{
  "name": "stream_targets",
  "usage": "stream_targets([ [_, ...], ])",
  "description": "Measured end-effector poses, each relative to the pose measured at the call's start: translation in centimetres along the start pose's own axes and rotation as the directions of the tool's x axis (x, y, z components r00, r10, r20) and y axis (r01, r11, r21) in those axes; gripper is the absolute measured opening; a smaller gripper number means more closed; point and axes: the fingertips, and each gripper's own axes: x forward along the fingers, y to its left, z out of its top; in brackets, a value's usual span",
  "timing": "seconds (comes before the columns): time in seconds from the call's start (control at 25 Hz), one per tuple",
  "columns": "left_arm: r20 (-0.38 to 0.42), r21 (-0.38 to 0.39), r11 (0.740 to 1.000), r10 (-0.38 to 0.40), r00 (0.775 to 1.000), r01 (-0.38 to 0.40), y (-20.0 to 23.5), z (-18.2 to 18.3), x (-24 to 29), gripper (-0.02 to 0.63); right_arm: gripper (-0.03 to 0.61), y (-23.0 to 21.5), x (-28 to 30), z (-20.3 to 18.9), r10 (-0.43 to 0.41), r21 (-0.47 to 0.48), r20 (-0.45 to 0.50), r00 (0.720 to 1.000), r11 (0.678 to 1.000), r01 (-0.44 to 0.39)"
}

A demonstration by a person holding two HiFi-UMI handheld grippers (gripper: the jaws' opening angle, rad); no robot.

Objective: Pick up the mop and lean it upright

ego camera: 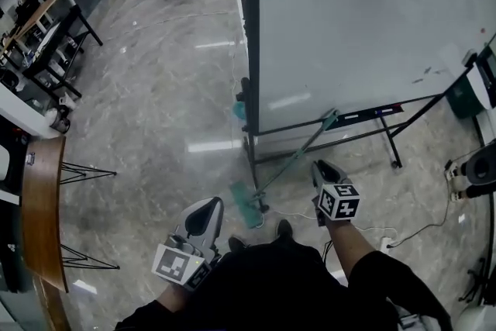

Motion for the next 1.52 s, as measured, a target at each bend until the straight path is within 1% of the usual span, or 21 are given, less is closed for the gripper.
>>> stream_targets([
  [0.28,0.001,0.016,0.994,0.108,0.994,-0.108,-0.6,0.3,1.9,0.015,0.075,-4.3,3.7,0.1,0.027,-0.017,-0.049,0.998,0.999,-0.028],
  [0.4,0.006,0.013,0.988,0.154,0.988,-0.154,-1.1,0.7,2.7,0.015,0.081,-6.4,5.6,-0.2,0.023,-0.046,-0.079,0.997,0.999,-0.027],
  [0.48,-0.002,0.019,0.983,0.182,0.983,-0.182,-1.2,0.2,2.9,0.015,0.091,-7.9,7.1,-0.7,0.018,-0.054,-0.104,0.994,0.998,-0.023],
  [0.56,-0.01,0.022,0.976,0.216,0.976,-0.216,-1.4,-0.1,3.1,0.015,0.114,-9.3,8.7,-1.6,0.017,-0.019,-0.136,0.99,1.0,-0.02],
  [0.68,-0.022,0.024,0.963,0.269,0.963,-0.268,-1.5,-0.1,3.4,0.015,0.135,-11.4,11.2,-3.2,0.024,0.066,-0.185,0.982,0.998,-0.012],
  [0.84,-0.049,0.037,0.943,0.332,0.942,-0.33,-1.9,-1.0,3.1,0.016,0.166,-13.3,14.2,-4.8,0.024,0.118,-0.23,0.973,0.993,0.003],
  [0.96,-0.06,0.032,0.926,0.377,0.924,-0.376,-2.2,-1.4,2.9,0.017,0.187,-14.1,15.8,-5.0,0.031,0.131,-0.23,0.973,0.991,-0.001],
  [1.16,-0.068,0.019,0.901,0.434,0.898,-0.434,-2.6,-2.3,2.0,0.017,0.183,-14.4,17.8,-4.3,0.032,0.13,-0.218,0.975,0.991,-0.003],
  [1.28,-0.067,0.017,0.894,0.448,0.892,-0.448,-2.7,-2.3,1.6,0.017,0.148,-14.9,17.9,-4.4,0.015,0.135,-0.221,0.975,0.991,0.015],
  [1.32,-0.067,0.017,0.892,0.451,0.89,-0.451,-2.8,-2.3,1.4,0.017,0.127,-15.0,17.9,-4.5,0.011,0.133,-0.219,0.976,0.991,0.019],
  [1.4,-0.069,0.014,0.89,0.456,0.887,-0.457,-2.8,-2.5,0.9,0.017,0.127,-15.2,17.9,-4.6,0.008,0.126,-0.218,0.976,0.992,0.02],
  [1.52,-0.069,0.004,0.887,0.461,0.885,-0.462,-2.7,-2.4,0.5,0.017,0.154,-15.3,18.4,-4.6,0.003,0.125,-0.22,0.975,0.992,0.025],
])
